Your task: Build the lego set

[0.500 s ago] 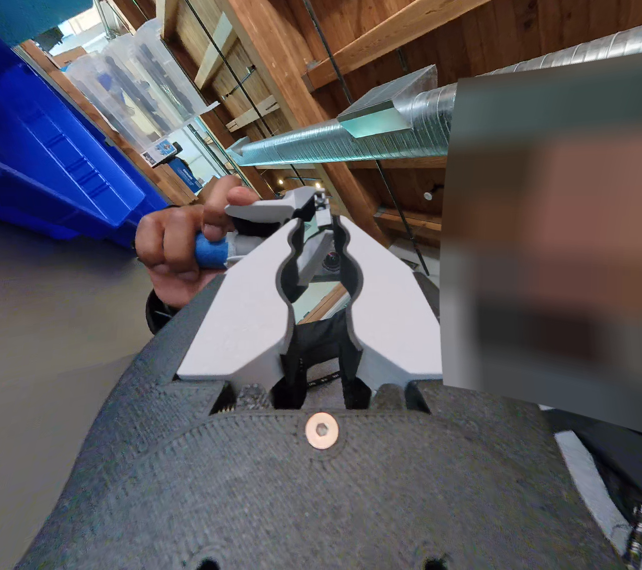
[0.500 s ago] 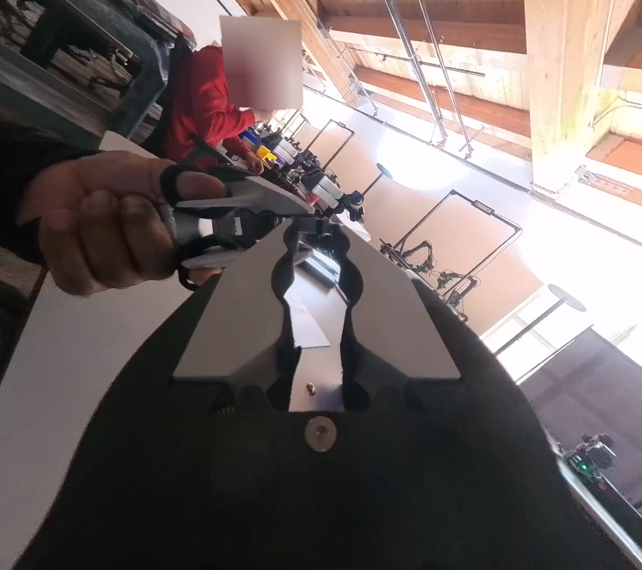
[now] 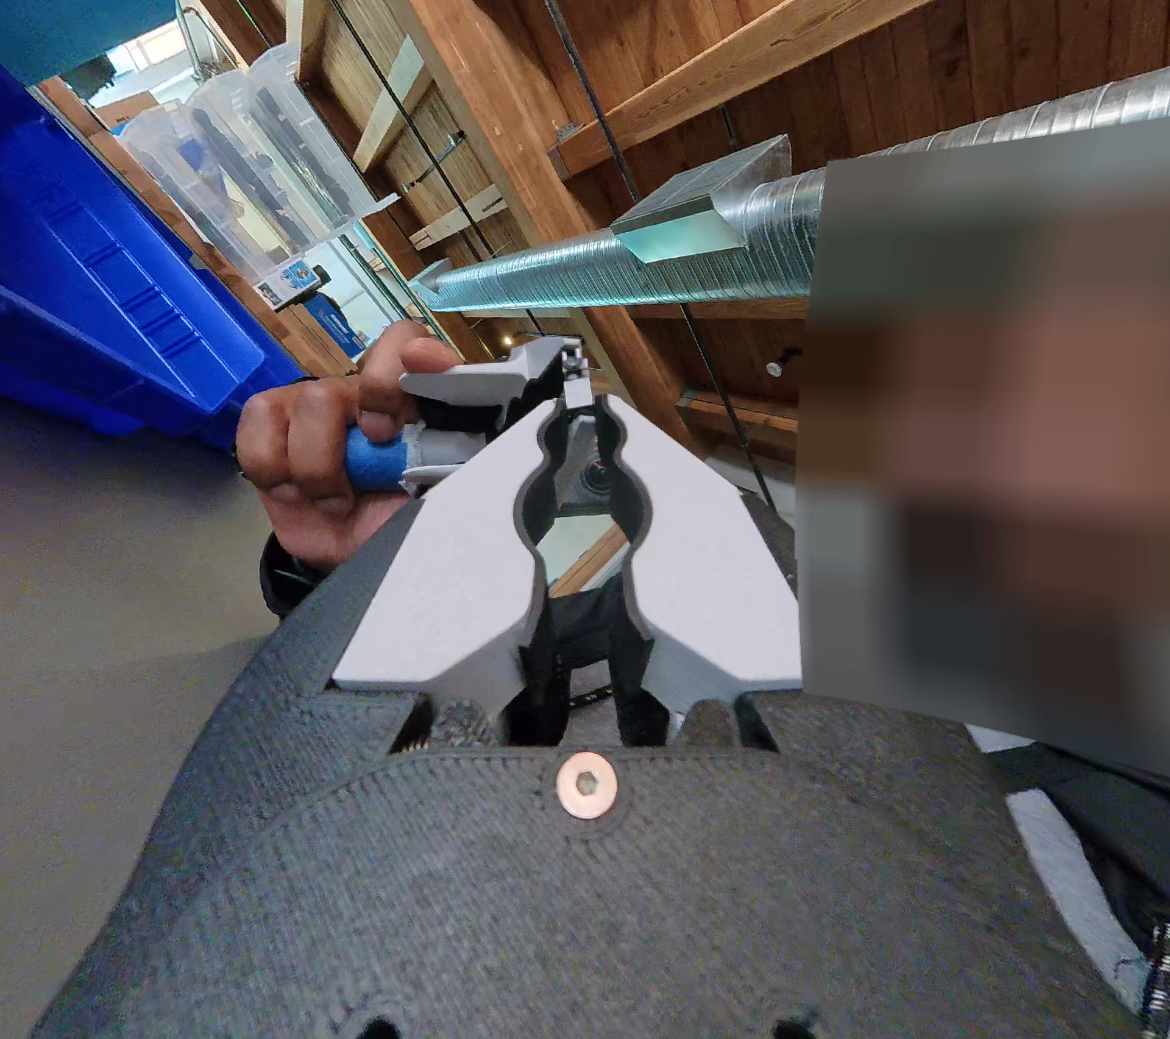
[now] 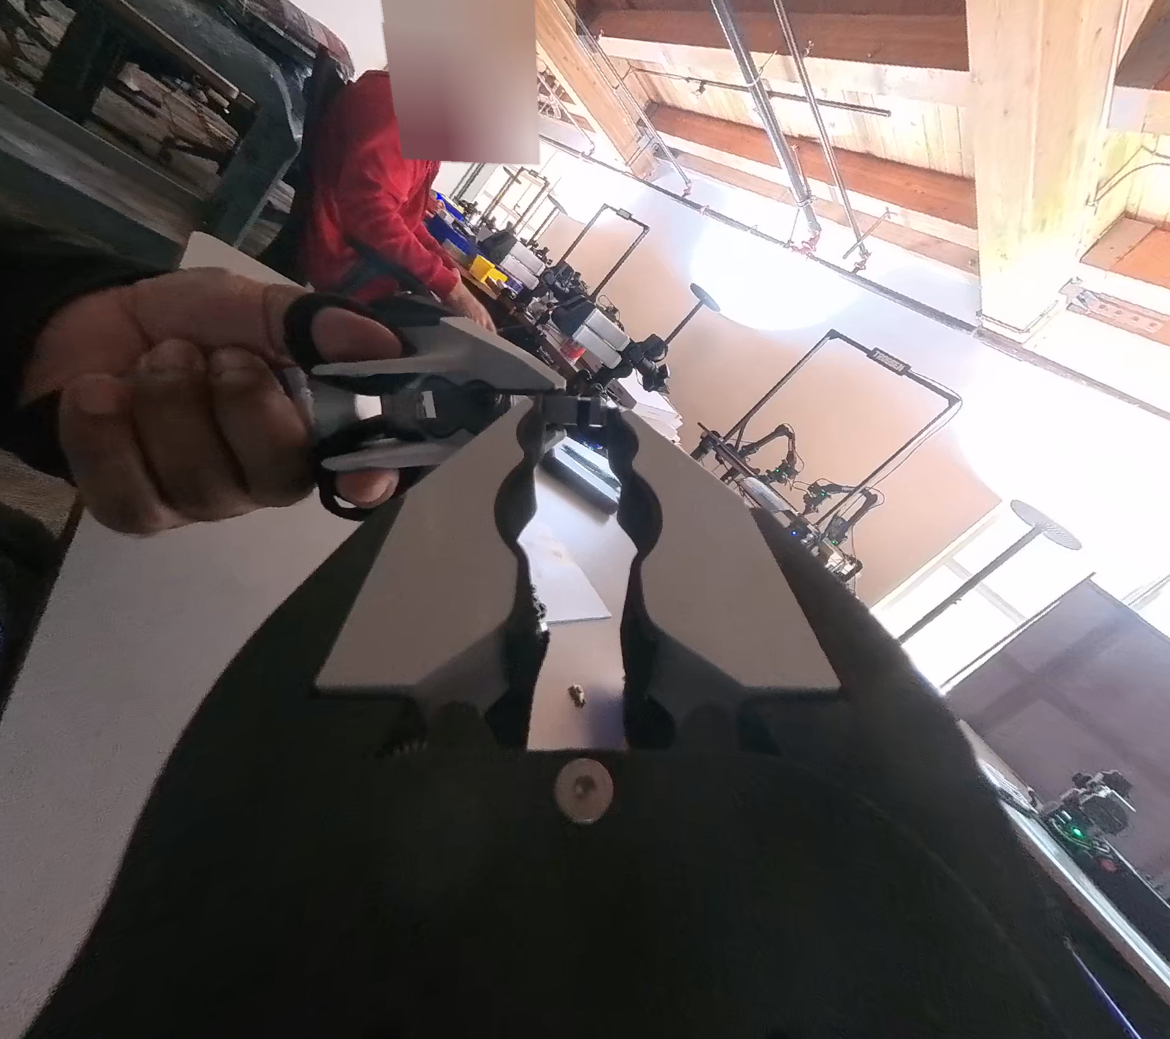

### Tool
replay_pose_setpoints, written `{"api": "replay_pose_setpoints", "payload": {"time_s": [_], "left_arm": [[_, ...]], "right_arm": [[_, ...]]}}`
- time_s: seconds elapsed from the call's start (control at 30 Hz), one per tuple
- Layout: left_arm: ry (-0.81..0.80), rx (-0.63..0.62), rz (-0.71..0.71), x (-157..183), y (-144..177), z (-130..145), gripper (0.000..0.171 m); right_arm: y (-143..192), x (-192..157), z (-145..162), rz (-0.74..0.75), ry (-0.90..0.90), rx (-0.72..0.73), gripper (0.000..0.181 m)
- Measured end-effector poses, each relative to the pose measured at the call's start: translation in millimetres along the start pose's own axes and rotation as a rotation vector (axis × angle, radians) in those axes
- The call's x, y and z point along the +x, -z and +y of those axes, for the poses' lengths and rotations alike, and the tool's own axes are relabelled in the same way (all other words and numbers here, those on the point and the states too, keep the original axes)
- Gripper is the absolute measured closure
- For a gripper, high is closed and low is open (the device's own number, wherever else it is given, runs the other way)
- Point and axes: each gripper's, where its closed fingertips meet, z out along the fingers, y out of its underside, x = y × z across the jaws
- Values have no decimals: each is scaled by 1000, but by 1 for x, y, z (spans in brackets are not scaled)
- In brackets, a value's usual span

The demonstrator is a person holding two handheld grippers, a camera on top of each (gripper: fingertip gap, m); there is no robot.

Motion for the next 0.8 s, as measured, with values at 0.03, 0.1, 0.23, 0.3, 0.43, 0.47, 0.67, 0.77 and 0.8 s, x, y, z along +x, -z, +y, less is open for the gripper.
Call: {"api": "replay_pose_setpoints", "payload": {"time_s": [0.03, 0.1, 0.23, 0.3, 0.43, 0.47, 0.67, 0.77, 0.8], "left_arm": [[0, 2, -3, -1, 0, 0, 163], [4, 11, -11, -2, 1, -1, 163], [10, 31, -33, -7, 2, -3, 163], [11, 37, -44, -8, 3, -4, 163], [-2, 38, -69, -9, 3, -4, 163], [-8, 37, -77, -10, 3, -4, 163], [-30, 36, -115, -9, 1, -3, 163], [-21, 51, -123, -11, 2, -4, 164], [-18, 56, -128, -12, 2, -4, 164]], "right_arm": [[0, 0, 1, 1, 3, -2, 161], [0, 0, 2, 11, 17, -10, 161], [-1, 4, 5, 55, 60, -30, 156], [-1, 4, 7, 62, 76, -36, 155], [-1, 2, 8, 63, 122, -49, 161], [-1, 2, 8, 64, 126, -52, 161], [0, 3, 6, 55, 96, -35, 161], [0, 2, 8, 57, 110, -50, 162], [0, 2, 9, 57, 117, -56, 162]]}}
